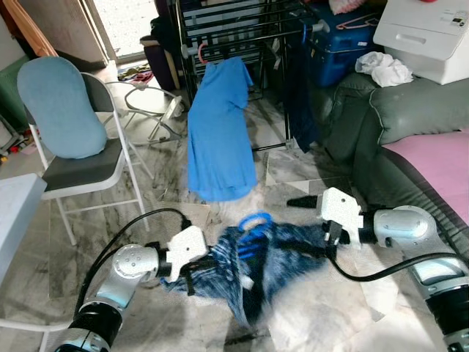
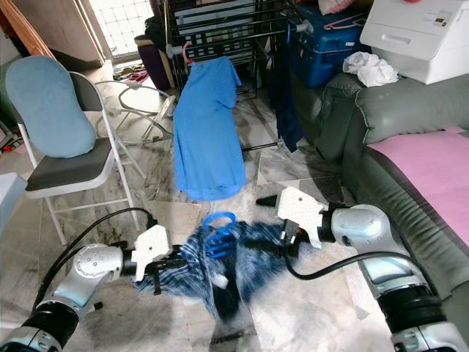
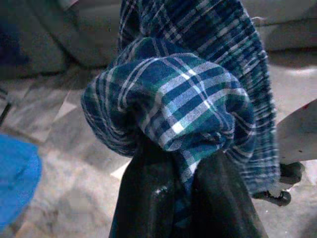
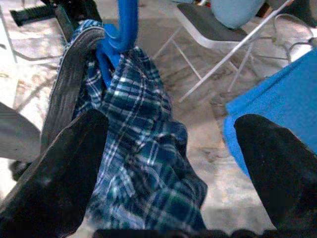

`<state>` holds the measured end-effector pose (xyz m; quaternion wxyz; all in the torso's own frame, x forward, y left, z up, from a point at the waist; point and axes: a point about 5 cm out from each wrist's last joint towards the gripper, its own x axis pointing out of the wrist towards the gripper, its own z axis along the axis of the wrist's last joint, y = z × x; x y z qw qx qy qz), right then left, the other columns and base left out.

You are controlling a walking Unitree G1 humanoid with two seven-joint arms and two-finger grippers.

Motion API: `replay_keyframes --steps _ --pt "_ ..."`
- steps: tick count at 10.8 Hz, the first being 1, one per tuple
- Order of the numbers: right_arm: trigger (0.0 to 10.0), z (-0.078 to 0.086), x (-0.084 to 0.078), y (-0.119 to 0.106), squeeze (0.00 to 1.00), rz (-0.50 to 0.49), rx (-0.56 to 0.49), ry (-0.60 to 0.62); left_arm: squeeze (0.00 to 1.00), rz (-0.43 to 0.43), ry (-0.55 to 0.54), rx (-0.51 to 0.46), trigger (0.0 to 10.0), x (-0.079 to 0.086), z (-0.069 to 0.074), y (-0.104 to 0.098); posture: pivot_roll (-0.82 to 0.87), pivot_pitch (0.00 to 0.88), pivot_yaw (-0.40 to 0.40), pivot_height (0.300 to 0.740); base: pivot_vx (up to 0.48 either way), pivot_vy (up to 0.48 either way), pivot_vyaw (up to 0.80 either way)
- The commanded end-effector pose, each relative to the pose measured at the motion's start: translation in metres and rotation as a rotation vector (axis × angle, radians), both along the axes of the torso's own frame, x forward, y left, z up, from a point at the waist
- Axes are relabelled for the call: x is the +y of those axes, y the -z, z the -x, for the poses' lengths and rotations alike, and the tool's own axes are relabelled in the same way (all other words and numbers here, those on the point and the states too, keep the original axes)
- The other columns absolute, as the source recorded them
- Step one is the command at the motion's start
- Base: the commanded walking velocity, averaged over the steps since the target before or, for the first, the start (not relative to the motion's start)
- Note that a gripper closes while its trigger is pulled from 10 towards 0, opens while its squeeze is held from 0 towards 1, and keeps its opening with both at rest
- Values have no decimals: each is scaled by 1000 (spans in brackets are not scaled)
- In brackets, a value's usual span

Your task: Hang hanger

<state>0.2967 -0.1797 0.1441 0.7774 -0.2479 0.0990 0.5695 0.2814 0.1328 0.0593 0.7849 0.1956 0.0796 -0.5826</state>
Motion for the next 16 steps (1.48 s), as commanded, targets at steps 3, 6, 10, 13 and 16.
replay_keyframes --steps 3,6,10,13,16 --pt "10000 4 -2 -6 0 37 88 -107 0 26 42 -48 0 -4 -1 -10 -194 0 141 740 0 0 0" --pt "2824 8 -18 4 0 152 149 -142 0 36 76 -55 0 -5 -2 -15 -192 0 146 740 0 0 0" --pt "0 1 -23 6 0 219 116 -148 0 46 112 -44 0 -8 2 -16 -190 0 141 740 0 0 0" --pt "0 -4 -15 2 0 204 81 -165 0 39 129 -37 0 -10 4 -14 -192 0 143 740 0 0 0" --pt "0 -5 -12 7 0 229 88 -197 0 38 99 -58 0 -10 -4 -16 -192 0 142 740 0 0 0"
